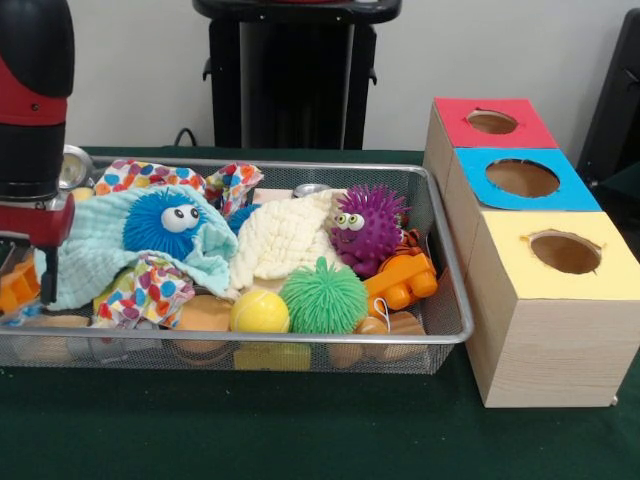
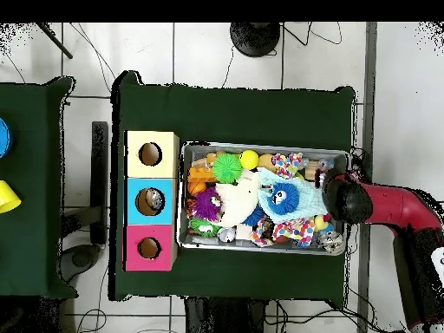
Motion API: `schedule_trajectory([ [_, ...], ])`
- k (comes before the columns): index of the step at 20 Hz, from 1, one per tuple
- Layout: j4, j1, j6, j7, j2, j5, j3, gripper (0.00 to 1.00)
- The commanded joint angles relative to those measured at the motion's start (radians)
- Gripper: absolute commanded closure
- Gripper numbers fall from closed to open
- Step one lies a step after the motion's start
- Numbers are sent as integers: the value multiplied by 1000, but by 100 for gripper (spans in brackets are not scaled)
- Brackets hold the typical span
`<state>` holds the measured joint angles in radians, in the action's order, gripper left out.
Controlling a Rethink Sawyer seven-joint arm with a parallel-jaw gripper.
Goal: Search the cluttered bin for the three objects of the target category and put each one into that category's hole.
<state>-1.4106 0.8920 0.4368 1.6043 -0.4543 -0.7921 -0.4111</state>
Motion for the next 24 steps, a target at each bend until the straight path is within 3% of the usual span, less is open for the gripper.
schedule_trajectory([
  [1, -56, -33, -55, -46, 48, -62, -5, 0],
  [11, -36, -45, -66, -39, 62, -64, 7, 0],
  [17, 52, -42, -108, -59, 159, -92, 1, 0],
  [24, 60, -41, -84, -77, 160, -67, -12, 0],
])
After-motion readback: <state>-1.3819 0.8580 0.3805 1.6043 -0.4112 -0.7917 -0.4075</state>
